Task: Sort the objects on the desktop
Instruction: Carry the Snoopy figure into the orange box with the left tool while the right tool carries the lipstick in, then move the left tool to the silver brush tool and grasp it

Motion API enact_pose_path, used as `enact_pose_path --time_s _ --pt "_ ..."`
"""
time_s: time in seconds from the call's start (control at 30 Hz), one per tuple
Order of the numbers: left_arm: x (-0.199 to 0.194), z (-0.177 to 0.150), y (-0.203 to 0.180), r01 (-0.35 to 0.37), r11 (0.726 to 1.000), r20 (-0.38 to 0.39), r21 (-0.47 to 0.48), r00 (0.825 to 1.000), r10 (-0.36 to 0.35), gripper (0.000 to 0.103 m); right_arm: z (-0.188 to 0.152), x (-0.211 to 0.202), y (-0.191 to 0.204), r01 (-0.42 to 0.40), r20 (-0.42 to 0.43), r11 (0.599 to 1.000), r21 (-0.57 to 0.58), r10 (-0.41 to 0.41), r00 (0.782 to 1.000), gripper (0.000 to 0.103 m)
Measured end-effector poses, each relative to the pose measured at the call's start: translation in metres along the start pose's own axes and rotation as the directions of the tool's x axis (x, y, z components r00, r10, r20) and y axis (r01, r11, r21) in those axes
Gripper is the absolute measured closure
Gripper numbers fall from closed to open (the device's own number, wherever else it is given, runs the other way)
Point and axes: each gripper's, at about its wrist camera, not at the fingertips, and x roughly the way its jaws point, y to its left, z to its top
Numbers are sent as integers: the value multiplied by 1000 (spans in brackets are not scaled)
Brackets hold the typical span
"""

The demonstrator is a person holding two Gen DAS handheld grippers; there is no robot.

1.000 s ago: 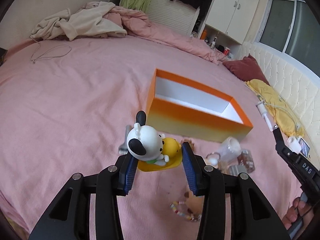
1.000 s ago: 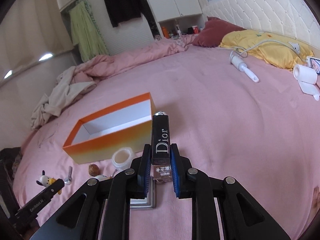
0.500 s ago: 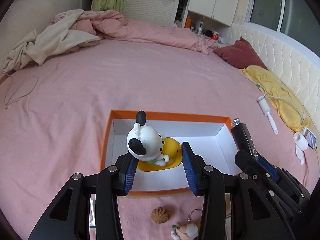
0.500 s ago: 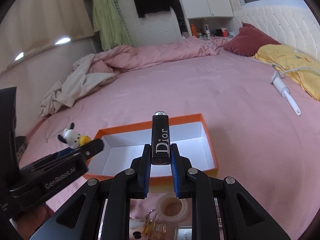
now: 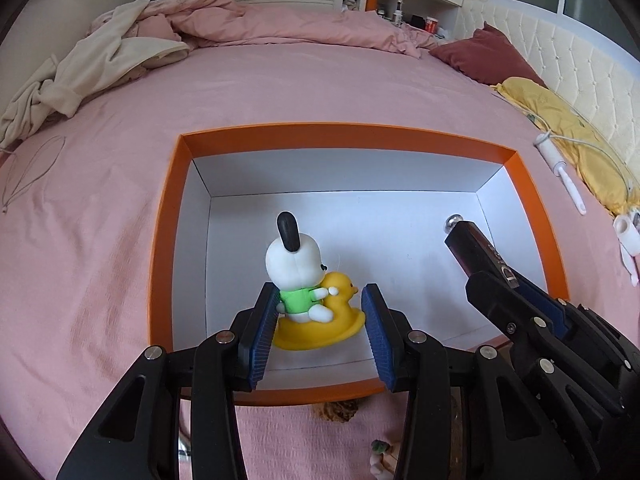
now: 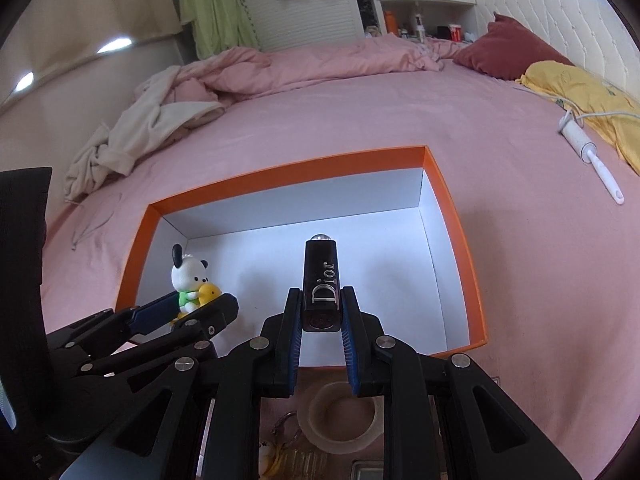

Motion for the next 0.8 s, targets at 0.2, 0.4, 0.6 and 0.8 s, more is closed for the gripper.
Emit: enact_pose_path --time_s 0.2,0.4,0.6,0.8 --pt "-7 0 -5 -3 1000 36 6 999 3 58 -3 -1 0 -3 9 1000 -17 3 1000 85" --pt "-40 7 2 -34 999 146 -25 989 37 46 -3 -22 -2 -19 92 1000 -16 20 996 69" --pt "-86 -3 34 -17 994 220 -107 975 40 37 -5 -49 -9 -32 140 999 20 29 990 65" --pt "-104 -45 62 37 986 177 -163 984 -8 37 -25 -81 -27 -13 165 997 81 -1 986 65"
